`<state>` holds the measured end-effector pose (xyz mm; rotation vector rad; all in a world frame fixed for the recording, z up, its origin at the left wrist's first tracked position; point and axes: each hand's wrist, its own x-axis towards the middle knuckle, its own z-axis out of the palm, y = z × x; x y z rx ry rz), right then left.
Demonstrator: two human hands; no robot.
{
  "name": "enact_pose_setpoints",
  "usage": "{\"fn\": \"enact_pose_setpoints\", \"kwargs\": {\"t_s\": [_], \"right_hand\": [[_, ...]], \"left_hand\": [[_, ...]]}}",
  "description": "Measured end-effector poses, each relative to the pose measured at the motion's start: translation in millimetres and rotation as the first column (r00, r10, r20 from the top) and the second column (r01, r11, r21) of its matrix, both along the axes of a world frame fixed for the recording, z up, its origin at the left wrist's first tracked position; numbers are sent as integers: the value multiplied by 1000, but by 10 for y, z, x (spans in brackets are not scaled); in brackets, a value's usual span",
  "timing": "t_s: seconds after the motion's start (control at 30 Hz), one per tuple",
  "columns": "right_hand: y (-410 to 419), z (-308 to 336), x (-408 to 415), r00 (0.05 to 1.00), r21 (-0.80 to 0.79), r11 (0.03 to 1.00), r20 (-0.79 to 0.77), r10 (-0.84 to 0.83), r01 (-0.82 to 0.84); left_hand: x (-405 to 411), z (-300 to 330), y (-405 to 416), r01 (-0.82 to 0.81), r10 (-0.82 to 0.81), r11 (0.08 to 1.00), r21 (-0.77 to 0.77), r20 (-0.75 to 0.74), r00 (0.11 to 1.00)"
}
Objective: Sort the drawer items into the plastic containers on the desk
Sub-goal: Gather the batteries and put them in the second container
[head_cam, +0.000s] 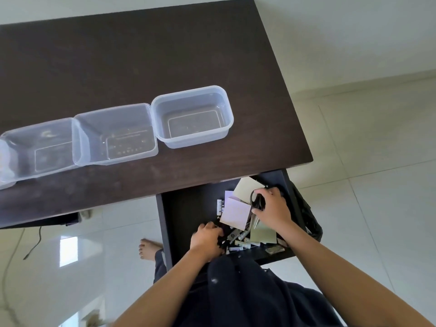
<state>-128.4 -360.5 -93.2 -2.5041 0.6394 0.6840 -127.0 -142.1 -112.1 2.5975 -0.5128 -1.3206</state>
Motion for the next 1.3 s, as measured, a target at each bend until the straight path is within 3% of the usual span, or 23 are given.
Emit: {"fn": "enact_pose_setpoints", "kwargs": {"t_s": [0.1, 0.3, 0.53, 0.7, 0.87, 1.07, 1.3], "right_hand": [[-15, -28, 14, 1000, 0, 1000, -15, -3, 3], [-15, -39, -4, 996, 186, 980, 26, -82, 76], [1, 46, -11, 984, 208, 969, 89, -157, 135], [152, 208, 35, 969, 232, 960, 155, -193, 154], [539, 283, 182, 973, 282, 954, 173, -155, 102], [940, 247, 494, 994, 276, 961, 105, -30, -1], [1166, 147, 789, 998, 282, 959, -47, 33, -18]], "left_hand": [[-11, -18, 51, -45, 45, 999, 2, -19, 999], [-14, 7, 210, -79, 80, 997, -18, 24, 997], [12, 194, 325, -306, 318, 942, -139, 77, 945], [115, 291, 445, -390, 405, 899, -197, 37, 914], [237, 411, 498, -386, 385, 906, -175, -42, 922], [367, 536, 668, -481, 468, 873, -74, -149, 871], [397, 578, 611, -673, 667, 732, -106, -91, 739]]}}
